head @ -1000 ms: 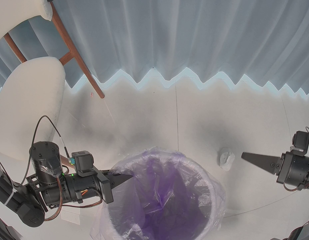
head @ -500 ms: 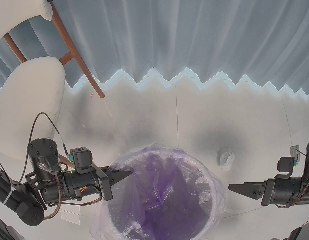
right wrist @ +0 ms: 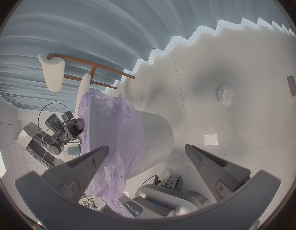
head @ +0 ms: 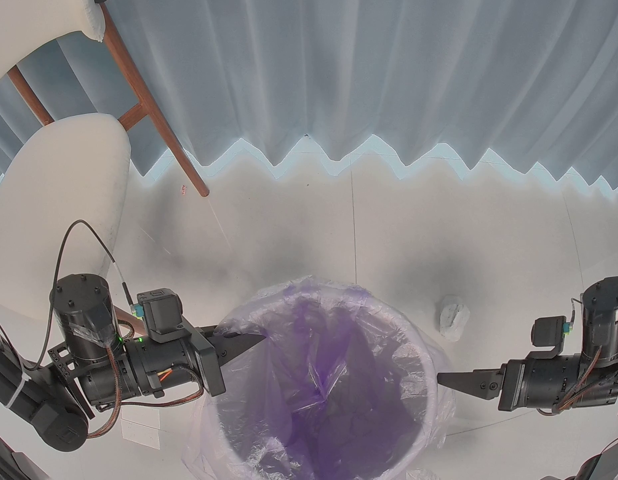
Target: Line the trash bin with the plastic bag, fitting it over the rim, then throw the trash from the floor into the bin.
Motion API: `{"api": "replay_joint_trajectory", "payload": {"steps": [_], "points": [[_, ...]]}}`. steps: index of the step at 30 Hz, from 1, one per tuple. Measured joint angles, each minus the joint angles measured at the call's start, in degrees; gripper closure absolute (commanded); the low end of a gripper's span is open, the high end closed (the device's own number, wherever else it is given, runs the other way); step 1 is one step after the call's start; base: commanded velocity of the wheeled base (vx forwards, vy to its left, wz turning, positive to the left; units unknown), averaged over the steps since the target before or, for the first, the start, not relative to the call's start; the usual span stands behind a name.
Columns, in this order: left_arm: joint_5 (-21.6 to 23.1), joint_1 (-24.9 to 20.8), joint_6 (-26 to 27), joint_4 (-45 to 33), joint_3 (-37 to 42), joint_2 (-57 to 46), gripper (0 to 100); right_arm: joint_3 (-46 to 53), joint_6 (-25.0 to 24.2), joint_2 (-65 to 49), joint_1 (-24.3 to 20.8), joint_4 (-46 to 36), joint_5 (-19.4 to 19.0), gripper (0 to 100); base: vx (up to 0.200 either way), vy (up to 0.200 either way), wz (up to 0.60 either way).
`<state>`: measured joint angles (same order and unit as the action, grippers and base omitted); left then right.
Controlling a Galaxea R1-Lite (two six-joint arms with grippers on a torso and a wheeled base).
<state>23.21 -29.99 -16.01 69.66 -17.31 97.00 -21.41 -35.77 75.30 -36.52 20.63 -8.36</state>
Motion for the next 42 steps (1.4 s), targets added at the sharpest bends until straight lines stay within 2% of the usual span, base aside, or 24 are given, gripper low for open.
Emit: {"api": "replay_joint_trajectory", "payload": {"steps": [1, 2, 16, 22, 33, 34, 42], "points": [[-0.01, 0.01, 0.0, 0.02, 0.0, 0.0, 100, -0.06, -0.04, 0.39, 0.0, 0.55, 0.02, 0, 0.0, 0.0, 0.0], [-0.04, 0.01, 0.0, 0.02, -0.02, 0.0, 100, -0.17, -0.11, 0.85, 0.0, 1.21, 0.02, 100, 0.0, 0.0, 0.0], [-0.22, 0.0, 0.13, 0.11, -2.0, -0.78, 100, -0.63, 0.0, 8.18, 0.01, 8.35, 0.11, 100, 0.0, 0.0, 0.0], [-0.2, -0.05, 0.05, 2.52, -3.68, -1.22, 100, -0.59, -0.06, 11.87, 0.34, 10.33, 0.29, 100, 0.0, 0.0, 0.0], [-0.26, -0.05, -0.02, 3.17, -4.29, -2.16, 100, -0.52, -0.06, 15.65, 3.56, 13.45, 0.46, 100, 0.0, 0.0, 0.0], [-0.28, -0.05, -0.02, 3.17, -4.24, -2.24, 100, -0.48, -0.09, 15.82, 3.78, 13.8, 0.46, 0, 0.0, 0.0, 0.0], [-0.69, -0.05, -0.09, 3.06, -4.07, -2.51, 100, 0.41, -1.54, 15.69, 5.38, 17.53, 1.61, 0, 0.0, 0.0, 0.0]]}}
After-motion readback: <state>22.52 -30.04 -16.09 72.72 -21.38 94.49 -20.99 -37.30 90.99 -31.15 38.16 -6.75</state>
